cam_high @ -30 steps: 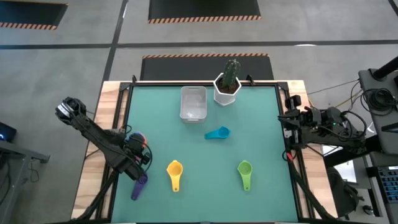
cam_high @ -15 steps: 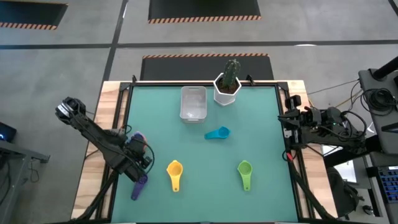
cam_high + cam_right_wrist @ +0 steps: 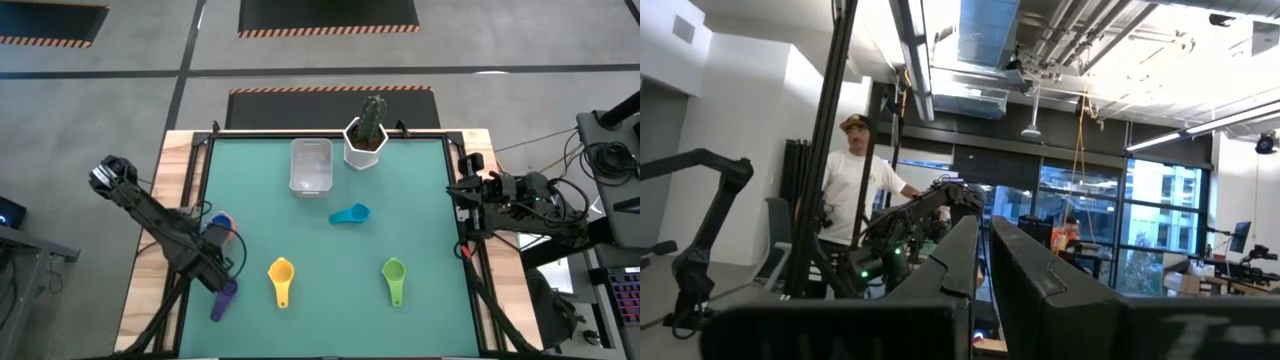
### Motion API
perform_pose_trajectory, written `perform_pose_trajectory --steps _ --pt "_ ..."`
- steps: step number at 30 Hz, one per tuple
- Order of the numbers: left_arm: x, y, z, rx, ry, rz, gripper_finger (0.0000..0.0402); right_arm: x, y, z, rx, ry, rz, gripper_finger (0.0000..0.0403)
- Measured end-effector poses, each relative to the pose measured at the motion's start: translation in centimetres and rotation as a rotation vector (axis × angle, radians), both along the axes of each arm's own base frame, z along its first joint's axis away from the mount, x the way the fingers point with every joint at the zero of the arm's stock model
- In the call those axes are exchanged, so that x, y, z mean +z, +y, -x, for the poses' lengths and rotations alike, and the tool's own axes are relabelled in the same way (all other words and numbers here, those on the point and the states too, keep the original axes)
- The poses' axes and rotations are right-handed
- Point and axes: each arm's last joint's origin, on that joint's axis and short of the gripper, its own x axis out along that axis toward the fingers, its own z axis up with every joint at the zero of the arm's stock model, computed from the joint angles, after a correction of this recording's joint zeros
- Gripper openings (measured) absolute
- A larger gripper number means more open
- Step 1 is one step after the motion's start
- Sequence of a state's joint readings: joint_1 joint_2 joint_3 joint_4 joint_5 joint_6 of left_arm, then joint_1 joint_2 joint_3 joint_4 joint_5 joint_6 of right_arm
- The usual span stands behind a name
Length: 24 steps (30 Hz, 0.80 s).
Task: Nest measuring cups in basket
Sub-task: Stack the blue measuring cup on top of the red measuring cup
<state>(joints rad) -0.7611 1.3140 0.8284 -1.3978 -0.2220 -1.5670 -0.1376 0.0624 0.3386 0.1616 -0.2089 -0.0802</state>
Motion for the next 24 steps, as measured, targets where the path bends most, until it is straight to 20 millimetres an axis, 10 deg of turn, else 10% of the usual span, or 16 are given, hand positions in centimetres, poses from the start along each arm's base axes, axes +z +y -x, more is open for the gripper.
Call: perform_pose_trajectory --steps 24 --pt "-1.8 -0.6 1.2 0.002 0.007 0.034 0.0 -0.1 0.0 0.0 0.017 0.01 -0.039 0.0018"
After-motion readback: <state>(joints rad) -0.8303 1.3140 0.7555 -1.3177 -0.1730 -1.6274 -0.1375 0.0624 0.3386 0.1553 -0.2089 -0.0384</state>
